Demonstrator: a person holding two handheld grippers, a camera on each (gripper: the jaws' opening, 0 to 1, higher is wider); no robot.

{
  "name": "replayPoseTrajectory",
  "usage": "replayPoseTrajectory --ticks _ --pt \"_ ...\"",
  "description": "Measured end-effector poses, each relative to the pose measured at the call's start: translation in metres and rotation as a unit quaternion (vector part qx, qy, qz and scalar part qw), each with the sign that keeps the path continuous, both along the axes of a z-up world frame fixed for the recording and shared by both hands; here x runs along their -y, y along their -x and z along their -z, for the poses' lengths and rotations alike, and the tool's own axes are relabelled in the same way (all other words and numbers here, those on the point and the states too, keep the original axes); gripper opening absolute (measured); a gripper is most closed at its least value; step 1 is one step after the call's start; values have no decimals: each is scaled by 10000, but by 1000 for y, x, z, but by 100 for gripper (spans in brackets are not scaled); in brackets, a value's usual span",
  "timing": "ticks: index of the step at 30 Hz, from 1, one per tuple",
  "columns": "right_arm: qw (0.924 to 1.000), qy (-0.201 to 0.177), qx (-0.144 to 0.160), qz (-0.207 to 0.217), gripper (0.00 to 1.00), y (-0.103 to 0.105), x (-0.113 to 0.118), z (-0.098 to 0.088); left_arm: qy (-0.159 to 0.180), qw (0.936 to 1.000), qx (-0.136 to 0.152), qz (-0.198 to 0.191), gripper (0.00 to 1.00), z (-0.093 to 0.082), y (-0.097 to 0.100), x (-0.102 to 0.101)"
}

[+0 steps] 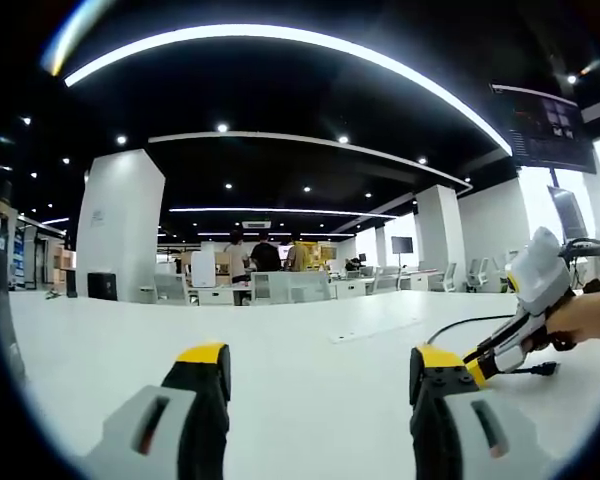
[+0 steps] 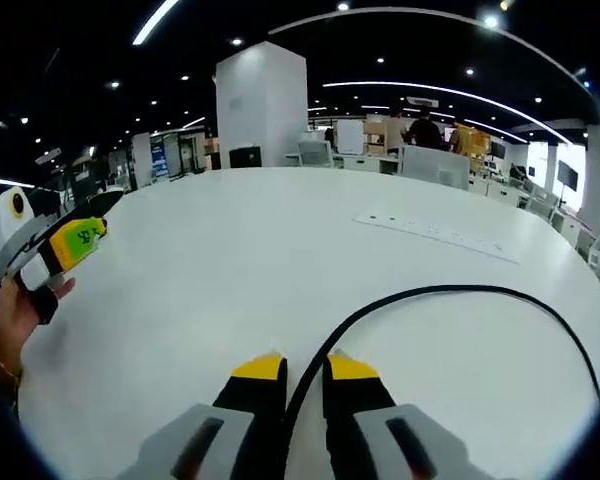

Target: Find the data cable on the table. Grasp the USB connector end of the cable and insert it into the USB port on the table

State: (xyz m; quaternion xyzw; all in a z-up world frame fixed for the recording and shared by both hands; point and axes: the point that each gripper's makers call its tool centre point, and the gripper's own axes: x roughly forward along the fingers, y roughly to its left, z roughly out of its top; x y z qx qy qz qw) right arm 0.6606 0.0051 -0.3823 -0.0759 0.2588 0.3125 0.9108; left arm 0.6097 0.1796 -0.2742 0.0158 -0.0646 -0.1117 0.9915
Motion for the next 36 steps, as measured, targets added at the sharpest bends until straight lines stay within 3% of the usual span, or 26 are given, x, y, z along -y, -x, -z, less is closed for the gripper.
replayPoseTrajectory --ticks 6,16,21,25,29,33,36 --pt "9997 -155 -82 178 7 -3 8 1 -12 10000 -2 -2 73 1 0 1" --pt "9986 -425 -171 279 6 -4 10 -1 -81 10000 -53 -7 73 4 -1 2" --pt "9934 -1049 -169 428 6 -7 13 -17 -92 9999 -105 63 73 8 -4 6" --pt "9904 -1315 -24 428 6 -8 15 -37 -45 9997 -183 184 73 12 -5 12" --pt "9816 -1851 60 473 6 -12 18 -62 -58 9993 -233 285 73 15 -6 19" --pt "9646 -2577 60 567 6 -11 22 -83 -41 9990 -224 394 73 14 -6 26" --pt "9577 -2817 81 584 6 -11 26 -91 -56 9986 -218 476 73 13 -6 32"
